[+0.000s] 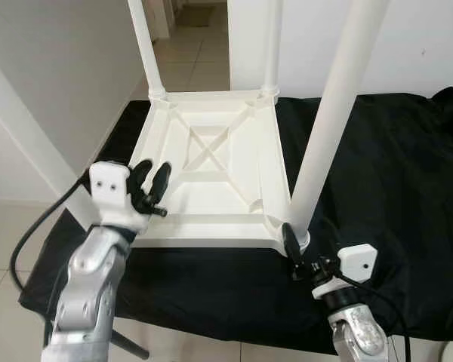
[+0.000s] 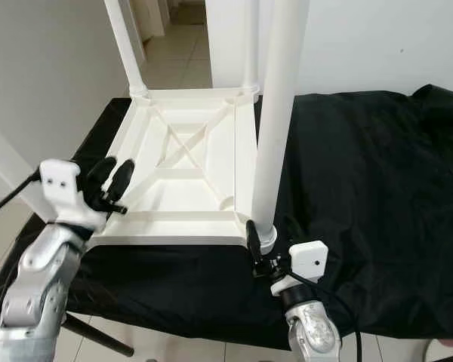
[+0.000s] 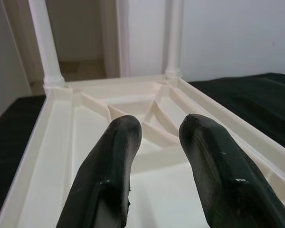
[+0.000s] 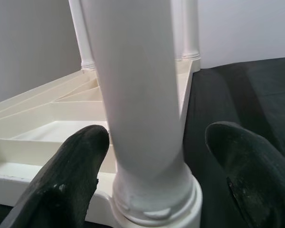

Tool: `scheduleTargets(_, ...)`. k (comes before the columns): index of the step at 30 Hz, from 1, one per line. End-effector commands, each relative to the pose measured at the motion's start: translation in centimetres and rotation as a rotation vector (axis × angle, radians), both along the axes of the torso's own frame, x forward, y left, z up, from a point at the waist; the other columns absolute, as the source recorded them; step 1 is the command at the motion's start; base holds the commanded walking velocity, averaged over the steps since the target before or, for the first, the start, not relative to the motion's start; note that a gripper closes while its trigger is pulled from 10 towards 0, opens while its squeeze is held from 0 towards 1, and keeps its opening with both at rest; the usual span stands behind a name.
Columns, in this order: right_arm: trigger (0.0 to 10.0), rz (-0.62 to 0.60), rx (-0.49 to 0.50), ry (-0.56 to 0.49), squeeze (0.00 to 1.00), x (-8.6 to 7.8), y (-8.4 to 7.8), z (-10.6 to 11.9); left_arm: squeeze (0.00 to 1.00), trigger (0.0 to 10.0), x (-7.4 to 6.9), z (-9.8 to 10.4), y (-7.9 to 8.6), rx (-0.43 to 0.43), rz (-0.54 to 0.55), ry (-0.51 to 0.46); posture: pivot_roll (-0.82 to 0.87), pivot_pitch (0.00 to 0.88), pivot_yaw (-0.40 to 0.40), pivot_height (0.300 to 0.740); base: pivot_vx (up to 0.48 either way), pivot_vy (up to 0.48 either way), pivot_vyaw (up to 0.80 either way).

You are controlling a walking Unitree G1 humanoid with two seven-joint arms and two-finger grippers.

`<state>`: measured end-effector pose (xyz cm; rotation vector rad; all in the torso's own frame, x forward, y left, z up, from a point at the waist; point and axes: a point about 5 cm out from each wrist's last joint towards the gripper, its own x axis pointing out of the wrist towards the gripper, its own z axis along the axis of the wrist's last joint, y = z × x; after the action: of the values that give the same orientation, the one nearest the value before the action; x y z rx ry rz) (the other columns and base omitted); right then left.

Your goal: Building children table

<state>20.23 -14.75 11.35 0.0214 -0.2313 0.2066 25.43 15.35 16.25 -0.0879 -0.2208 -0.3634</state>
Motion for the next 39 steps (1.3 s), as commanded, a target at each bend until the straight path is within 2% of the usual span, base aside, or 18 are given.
scheduleTargets(1, 10.0, 0.014, 0.003, 0.001, 0.0, 0.2, 0.6, -0.2, 0.0, 10.0, -0.9, -0.4, -1.0, 0.046, -0.118, -0.012, -0.1, 0.0, 0.116, 0.74, 0.0, 0.0, 0.0)
scheduleTargets(5, 10.0, 0.026, 0.009, 0.007, 0.0, 0.2, 0.9, -0.3, 0.0, 10.0, -1.4, -0.9, -1.9, 0.057, -0.153, -0.002, -0.09, 0.0, 0.097, 0.74, 0.0, 0.0, 0.0)
scheduleTargets(9, 10.0, 0.027, 0.008, 0.007, 0.0, 0.2, 0.9, -0.3, 0.0, 10.0, -1.4, -0.9, -1.9, 0.053, -0.153, -0.001, -0.09, 0.0, 0.097, 0.74, 0.0, 0.0, 0.0)
scheduleTargets(11, 10.0, 0.016, 0.012, 0.009, 0.0, 0.3, 0.7, -0.4, 0.0, 10.0, -1.3, -1.1, -2.4, 0.081, -0.16, 0.008, -0.09, 0.0, 0.077, 0.74, 0.0, 0.0, 0.0)
scheduleTargets(26, 10.0, 0.005, 0.009, 0.013, 0.0, 0.8, 0.7, -0.7, 0.0, 10.0, -1.4, -1.7, -2.6, 0.105, -0.182, 0.029, -0.08, 0.0, 0.054, 0.74, 0.0, 0.0, 0.0)
scheduleTargets(39, 10.0, 0.003, 0.004, 0.015, 0.0, 0.9, 0.7, -0.9, 0.0, 10.0, -1.3, -1.9, -2.6, 0.111, -0.191, 0.032, -0.08, 0.0, 0.052, 0.74, -0.318, 0.0, 0.0)
